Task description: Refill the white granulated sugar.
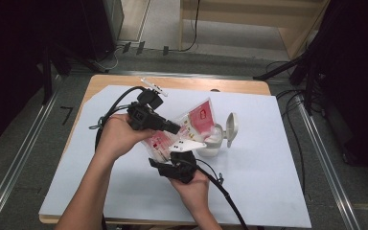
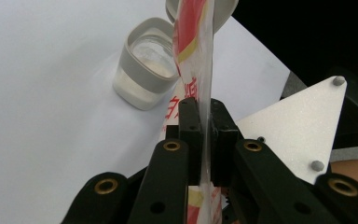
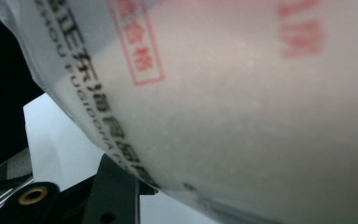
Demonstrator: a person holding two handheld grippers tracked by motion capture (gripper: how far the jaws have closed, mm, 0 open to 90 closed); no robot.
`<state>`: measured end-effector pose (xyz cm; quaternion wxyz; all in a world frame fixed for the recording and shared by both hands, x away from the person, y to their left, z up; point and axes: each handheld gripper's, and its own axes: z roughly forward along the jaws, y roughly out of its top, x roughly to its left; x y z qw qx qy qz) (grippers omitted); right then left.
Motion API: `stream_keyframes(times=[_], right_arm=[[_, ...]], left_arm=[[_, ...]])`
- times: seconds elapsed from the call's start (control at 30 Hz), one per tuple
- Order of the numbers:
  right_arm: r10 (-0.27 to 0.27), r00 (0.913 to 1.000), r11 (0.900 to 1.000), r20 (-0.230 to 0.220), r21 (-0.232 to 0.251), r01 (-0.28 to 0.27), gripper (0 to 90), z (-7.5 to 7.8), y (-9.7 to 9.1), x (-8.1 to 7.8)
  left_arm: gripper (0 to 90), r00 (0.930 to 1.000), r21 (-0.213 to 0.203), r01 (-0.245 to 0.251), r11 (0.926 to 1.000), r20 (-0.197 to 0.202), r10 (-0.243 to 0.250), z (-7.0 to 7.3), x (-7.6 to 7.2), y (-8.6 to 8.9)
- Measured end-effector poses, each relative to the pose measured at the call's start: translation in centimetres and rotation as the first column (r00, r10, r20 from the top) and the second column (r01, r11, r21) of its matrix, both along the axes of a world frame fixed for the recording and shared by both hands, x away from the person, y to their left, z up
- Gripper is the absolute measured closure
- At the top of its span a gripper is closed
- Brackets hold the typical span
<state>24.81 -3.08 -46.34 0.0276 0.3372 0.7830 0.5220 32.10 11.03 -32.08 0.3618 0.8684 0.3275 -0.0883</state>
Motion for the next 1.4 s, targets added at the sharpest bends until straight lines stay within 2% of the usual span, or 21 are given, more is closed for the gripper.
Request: stream_keyframes(times=[0.1,0.2,0.23,0.3,0.67,0.83,0.9,1.0,1.1,1.27,1.4], right_arm=[[-0.006,1.0000,1.0000,0.006,0.001,0.006,58.1,0.1,-0.1,0.1],[-0.021,0.9998,0.9998,0.000,-0.003,0.021,58.5,0.1,-0.2,0.1],[-0.026,0.9997,0.9997,0.004,-0.006,0.026,58.4,0.0,-0.3,0.2],[-0.033,0.9994,0.9994,0.008,-0.007,0.033,58.4,0.0,-0.5,0.2],[-0.069,0.9967,0.9969,0.043,-0.036,0.070,57.9,0.0,-1.2,0.2],[-0.124,0.9889,0.9908,0.081,-0.043,0.128,57.0,0.0,-1.7,0.2],[-0.134,0.9880,0.9895,0.076,-0.043,0.138,57.0,0.0,-2.0,0.4],[-0.147,0.9869,0.9880,0.067,-0.039,0.150,57.6,-0.1,-2.4,0.5],[-0.163,0.9837,0.9852,0.077,-0.042,0.166,58.0,0.0,-2.7,0.7],[-0.157,0.9867,0.9867,0.043,-0.036,0.158,57.7,-0.3,-3.1,1.2],[-0.163,0.9863,0.9861,0.026,-0.031,0.164,60.2,-0.3,-3.5,1.5]], left_arm=[[87.1,0.9999,-0.011,-0.012,0.9999,0.000,0.012,0.0,0.0,0.3],[87.4,0.9996,-0.011,-0.027,0.9996,-0.006,0.026,-0.1,0.1,0.5],[87.7,0.9996,0.005,-0.028,0.9996,0.001,0.028,-0.2,0.1,0.7],[87.6,0.9995,-0.003,-0.030,0.9995,-0.002,0.030,-0.2,0.1,1.0],[87.9,0.9999,-0.029,-0.012,0.9995,0.012,0.013,-0.7,-0.2,1.9],[88.5,0.9994,-0.016,0.004,0.9999,0.035,-0.003,-0.5,-0.7,2.3],[88.6,0.9993,-0.007,0.003,1.0000,0.037,-0.003,-0.6,-0.7,2.5],[88.7,0.9979,-0.014,0.021,0.9997,0.061,-0.020,-0.7,-0.9,2.9],[88.8,0.9974,-0.003,0.027,0.9996,0.067,-0.027,-1.0,-1.2,3.2],[88.9,0.9972,0.008,0.038,0.9992,0.064,-0.039,-1.5,-1.1,3.8],[89.1,0.9966,-0.010,0.043,0.9990,0.071,-0.043,-1.7,-1.1,4.1]])
